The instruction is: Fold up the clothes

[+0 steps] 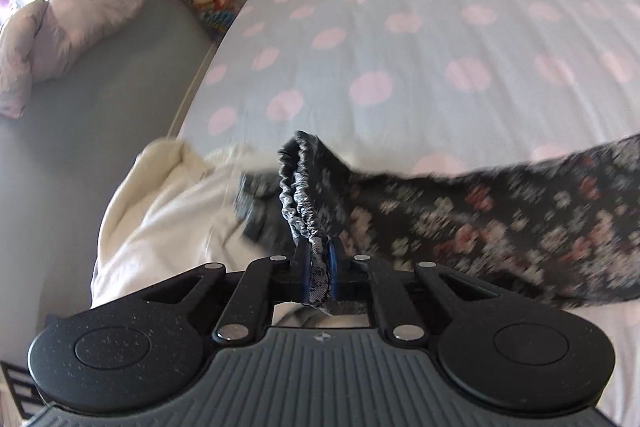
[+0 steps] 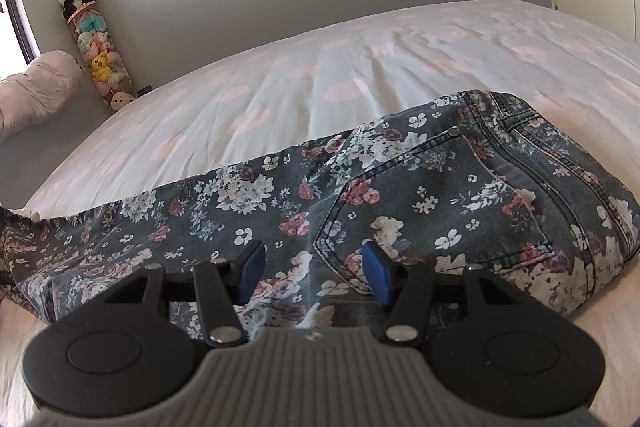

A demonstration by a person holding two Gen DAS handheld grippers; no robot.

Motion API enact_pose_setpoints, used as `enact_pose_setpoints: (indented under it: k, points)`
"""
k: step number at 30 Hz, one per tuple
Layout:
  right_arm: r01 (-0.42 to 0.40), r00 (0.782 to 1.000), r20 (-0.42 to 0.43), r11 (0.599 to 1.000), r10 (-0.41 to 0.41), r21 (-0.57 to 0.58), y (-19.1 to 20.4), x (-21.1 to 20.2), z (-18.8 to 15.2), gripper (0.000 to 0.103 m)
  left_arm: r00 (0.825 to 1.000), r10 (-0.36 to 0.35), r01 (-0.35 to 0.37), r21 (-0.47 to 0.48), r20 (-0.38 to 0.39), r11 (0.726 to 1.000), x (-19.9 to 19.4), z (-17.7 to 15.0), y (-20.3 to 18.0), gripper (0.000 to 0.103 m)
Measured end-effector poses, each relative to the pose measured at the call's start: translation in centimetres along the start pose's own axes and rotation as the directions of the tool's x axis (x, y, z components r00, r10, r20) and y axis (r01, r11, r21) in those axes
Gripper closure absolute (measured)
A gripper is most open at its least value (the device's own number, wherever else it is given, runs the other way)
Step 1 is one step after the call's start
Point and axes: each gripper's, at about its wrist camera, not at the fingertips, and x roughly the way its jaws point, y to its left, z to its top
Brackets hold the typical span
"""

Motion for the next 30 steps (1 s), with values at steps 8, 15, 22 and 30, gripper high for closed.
enact_pose_setpoints:
  k: [8, 15, 22, 30]
  points:
    - [-0.001, 1.0, 0.005, 1.0, 0.001, 0.005, -0.3, -0.2, 0.0, 0.045, 0.999, 0.017, -0.016, 0.02, -0.035, 1.0, 2.5, 4.2, -1.3, 0.097]
    - [0.002, 1.0, 0.004, 1.0, -0.002, 0.016, -0.6, 0.4, 0.0, 0.044, 0.974, 0.163, -0.167, -0.011, -0.158, 0.986, 7.3, 2.2, 2.8, 0.096]
    - [-0.013, 1.0, 0.0, 1.0, 0.013, -0.001, -0.3, 0.7, -0.2, 0.041, 0.976, 0.19, -0.191, -0.002, -0.103, 0.982, 7.7, 1.3, 3.4, 0.086]
    - [-0.02, 1.0, 0.01, 1.0, 0.02, 0.006, -0.2, -0.1, 0.0, 0.041, 0.982, 0.187, -0.188, 0.041, 0.032, 0.981, 3.0, 0.2, 1.7, 0.051]
